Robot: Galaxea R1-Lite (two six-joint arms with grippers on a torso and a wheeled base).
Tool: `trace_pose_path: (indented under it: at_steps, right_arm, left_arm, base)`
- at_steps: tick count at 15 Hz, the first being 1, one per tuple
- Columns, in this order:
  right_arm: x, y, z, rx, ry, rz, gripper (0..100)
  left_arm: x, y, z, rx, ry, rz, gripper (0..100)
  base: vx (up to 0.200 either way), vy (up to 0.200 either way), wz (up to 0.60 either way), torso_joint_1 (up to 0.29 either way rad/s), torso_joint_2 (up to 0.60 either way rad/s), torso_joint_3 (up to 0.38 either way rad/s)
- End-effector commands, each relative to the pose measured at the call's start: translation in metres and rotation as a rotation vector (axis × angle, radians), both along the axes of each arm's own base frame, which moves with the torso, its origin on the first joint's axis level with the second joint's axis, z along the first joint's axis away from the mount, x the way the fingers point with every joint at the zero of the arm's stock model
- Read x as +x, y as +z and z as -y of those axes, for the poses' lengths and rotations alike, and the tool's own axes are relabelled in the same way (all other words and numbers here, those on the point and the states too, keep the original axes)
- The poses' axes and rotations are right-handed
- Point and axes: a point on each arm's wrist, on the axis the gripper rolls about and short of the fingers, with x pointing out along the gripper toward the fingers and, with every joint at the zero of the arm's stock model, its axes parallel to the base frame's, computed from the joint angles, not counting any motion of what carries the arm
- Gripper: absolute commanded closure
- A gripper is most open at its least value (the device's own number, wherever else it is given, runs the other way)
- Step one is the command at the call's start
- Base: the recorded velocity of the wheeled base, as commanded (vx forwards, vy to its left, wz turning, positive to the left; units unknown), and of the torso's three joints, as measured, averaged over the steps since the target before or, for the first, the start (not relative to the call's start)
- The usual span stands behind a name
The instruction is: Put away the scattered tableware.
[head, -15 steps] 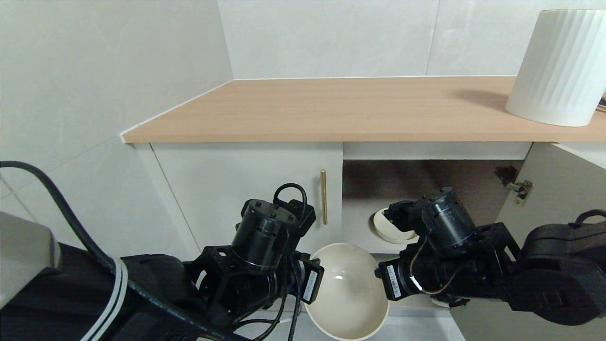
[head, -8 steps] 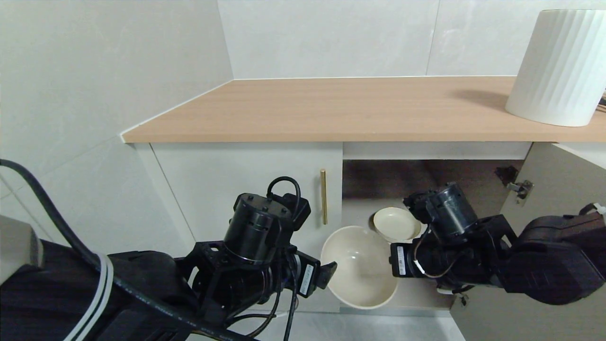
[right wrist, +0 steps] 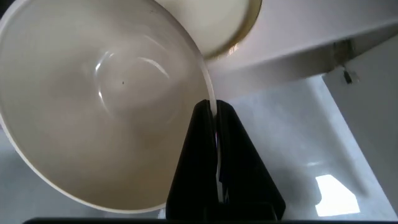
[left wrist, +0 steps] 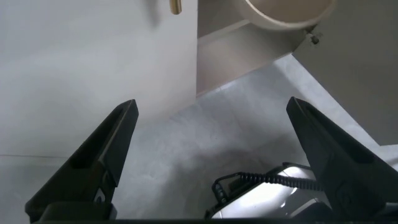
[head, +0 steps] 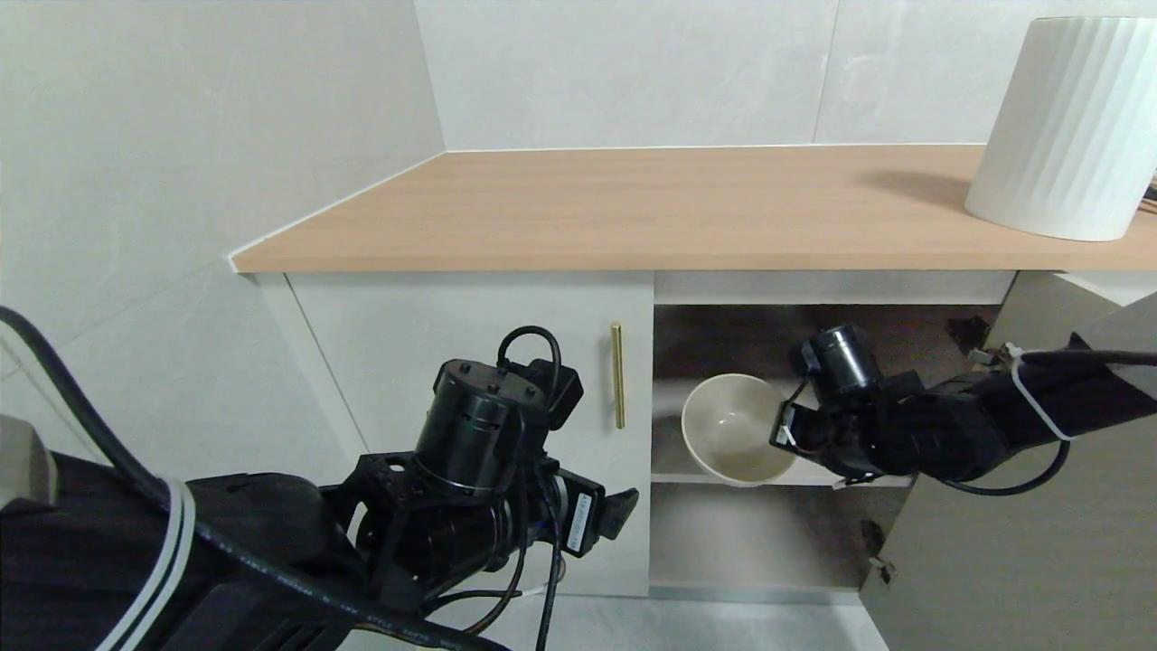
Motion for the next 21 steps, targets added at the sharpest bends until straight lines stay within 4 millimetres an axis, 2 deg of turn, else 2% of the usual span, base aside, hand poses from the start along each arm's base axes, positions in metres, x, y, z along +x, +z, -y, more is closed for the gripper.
trace_pose_path:
  at_steps: [1,5,8,15,21]
  right_arm:
    - [0.023,-0.013,0.007,0.0,-0.042,0.006,100]
    - [0.054,-0.022,0.021,-0.002,-0.113,0.038,100]
    - [0.067,-0.029,0.029,-0.02,-0.163,0.05,100]
    - [0.084,-0.043,0.035,-0.025,-0.19,0.047,100]
    - [0.087,-0.051,0.038,-0.031,-0.196,0.034,100]
  left_arm:
    - [0.0,0.001,0.0,-0.005,0.002,0.002,0]
    - [-0.001,0.003,-0.001,-0.008,0.002,0.006,0]
    - [-0.001,0.003,0.0,-0.009,0.0,0.007,0]
    - [-0.001,0.003,-0.001,-0.01,0.003,0.006,0]
    - [0.0,0.002,0.0,-0.016,0.008,-0.001,0]
  base:
    - [0.0,0.0,0.0,0.0,0.0,0.0]
    - [0.0,0.0,0.0,0.0,0.0,0.0]
    - [0.0,0.0,0.0,0.0,0.0,0.0]
    - [0.0,0.0,0.0,0.0,0.0,0.0]
    - [0.0,0.0,0.0,0.0,0.0,0.0]
